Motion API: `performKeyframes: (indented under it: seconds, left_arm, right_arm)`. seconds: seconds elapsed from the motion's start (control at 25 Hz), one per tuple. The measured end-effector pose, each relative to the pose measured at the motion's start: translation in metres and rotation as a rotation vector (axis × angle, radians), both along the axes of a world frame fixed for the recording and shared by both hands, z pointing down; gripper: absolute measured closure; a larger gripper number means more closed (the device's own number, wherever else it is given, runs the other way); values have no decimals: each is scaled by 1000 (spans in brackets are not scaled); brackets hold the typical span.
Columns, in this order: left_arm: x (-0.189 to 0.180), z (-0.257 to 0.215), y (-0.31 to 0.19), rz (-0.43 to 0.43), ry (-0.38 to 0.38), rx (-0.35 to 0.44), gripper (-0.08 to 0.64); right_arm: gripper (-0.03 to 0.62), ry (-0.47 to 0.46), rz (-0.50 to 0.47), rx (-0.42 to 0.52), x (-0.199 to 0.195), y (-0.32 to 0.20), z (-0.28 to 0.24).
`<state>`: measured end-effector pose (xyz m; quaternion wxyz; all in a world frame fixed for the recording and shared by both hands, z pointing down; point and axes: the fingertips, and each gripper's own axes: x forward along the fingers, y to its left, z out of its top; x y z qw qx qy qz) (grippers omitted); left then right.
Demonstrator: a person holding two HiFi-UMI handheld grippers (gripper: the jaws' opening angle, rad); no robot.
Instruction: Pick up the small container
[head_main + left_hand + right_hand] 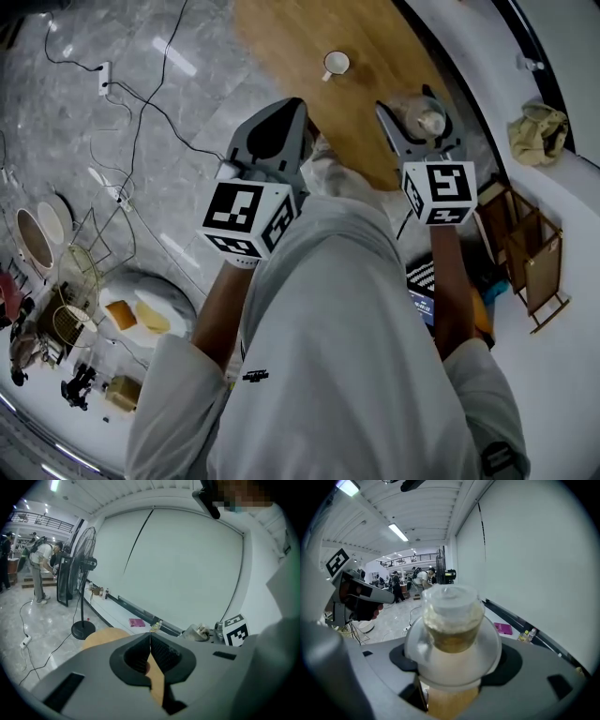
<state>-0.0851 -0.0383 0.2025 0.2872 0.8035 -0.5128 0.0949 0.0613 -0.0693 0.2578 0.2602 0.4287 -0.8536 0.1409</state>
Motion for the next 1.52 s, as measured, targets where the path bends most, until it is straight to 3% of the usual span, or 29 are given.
performKeyframes:
  seconds: [0.88,1.52]
  left_arm:
    - [3,-55,27,2,-39,125,540]
    - [5,-73,30,-19,-20,186,540]
  right_arm:
    - [272,-62,26,80,24,52,-76]
    - [272,-62,97,128,71,78,-108]
